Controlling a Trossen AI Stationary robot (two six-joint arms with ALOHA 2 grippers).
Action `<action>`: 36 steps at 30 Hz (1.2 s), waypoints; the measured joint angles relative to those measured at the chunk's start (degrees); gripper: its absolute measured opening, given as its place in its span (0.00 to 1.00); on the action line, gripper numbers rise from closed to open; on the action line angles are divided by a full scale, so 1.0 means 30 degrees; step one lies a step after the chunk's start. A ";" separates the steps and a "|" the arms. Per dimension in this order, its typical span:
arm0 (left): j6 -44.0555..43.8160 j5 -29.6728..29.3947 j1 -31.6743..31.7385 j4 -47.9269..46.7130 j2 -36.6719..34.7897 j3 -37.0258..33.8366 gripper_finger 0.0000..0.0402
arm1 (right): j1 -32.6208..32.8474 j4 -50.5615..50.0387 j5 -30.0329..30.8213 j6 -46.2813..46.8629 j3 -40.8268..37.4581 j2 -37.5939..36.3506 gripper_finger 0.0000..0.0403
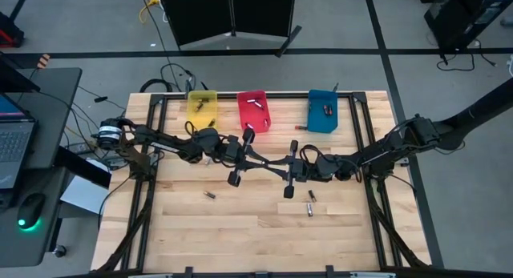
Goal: Sort batteries
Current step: Put the top brown battery into the yellow bin
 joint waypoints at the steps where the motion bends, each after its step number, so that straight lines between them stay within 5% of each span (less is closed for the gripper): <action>1: 0.0005 0.0001 0.0007 0.0003 -0.0039 0.0000 0.13 | -0.0007 0.0004 0.0006 0.0006 0.0000 0.0000 0.14; 14: 0.0343 0.0510 0.0533 -0.0543 -0.0318 0.0682 0.13 | -0.0056 0.0025 0.1700 0.0715 0.0029 -0.0123 0.49; 21: 0.2172 0.0448 0.1291 -0.5121 -0.3210 0.0826 0.13 | 0.0024 -0.1536 0.2484 -0.0169 0.0029 -0.1188 0.58; 27: 0.3296 -0.2271 0.2483 -1.3803 -0.7625 0.0948 0.13 | 0.0080 -0.6050 0.5012 0.0668 0.0022 -0.2665 0.53; 36: 0.2247 -0.6811 0.6278 -2.9567 -0.9626 0.4869 0.13 | -0.0291 -0.9390 0.5507 0.3044 0.0015 -0.2766 0.21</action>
